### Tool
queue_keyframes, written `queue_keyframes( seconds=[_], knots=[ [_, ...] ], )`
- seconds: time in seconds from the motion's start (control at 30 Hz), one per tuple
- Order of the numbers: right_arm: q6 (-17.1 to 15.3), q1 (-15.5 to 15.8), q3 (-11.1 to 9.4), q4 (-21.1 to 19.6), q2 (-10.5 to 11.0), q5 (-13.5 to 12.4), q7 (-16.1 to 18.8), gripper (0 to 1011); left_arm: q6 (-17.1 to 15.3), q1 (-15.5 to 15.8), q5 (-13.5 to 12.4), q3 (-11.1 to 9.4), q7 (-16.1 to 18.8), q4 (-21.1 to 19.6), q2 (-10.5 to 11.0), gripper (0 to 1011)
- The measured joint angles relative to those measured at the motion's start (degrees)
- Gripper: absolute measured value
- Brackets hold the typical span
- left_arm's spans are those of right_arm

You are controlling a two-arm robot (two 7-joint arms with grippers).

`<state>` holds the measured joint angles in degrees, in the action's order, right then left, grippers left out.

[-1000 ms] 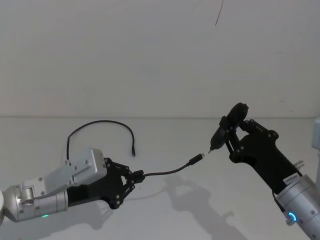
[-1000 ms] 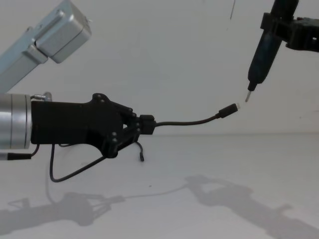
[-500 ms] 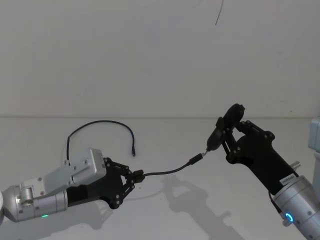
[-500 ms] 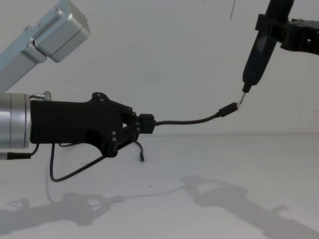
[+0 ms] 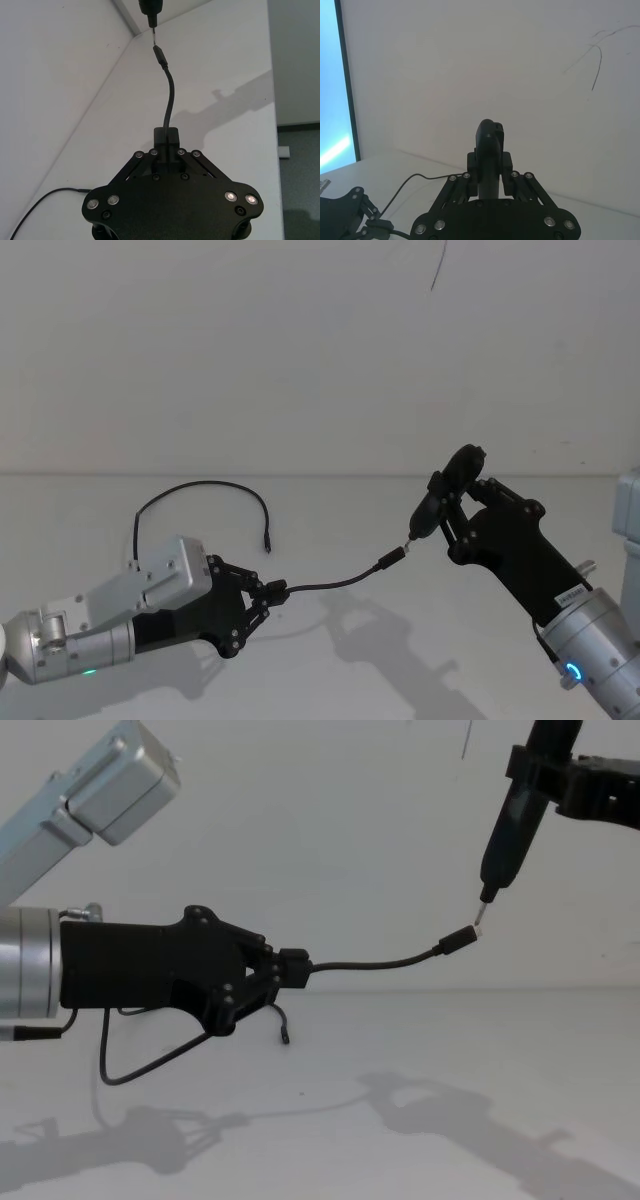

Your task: Pick up the data cable with the one hand.

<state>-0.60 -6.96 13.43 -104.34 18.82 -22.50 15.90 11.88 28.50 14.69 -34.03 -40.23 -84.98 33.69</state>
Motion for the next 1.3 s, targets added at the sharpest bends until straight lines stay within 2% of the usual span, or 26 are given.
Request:
queue_keyframes(
  seconds=[1.3],
  knots=[
    [-0.22,-0.13,-0.32,0.42,-0.90,0.42,-0.78,263,0.00,0.00,0.00,0.00,0.00,0.00,0.00,34]
  ],
)
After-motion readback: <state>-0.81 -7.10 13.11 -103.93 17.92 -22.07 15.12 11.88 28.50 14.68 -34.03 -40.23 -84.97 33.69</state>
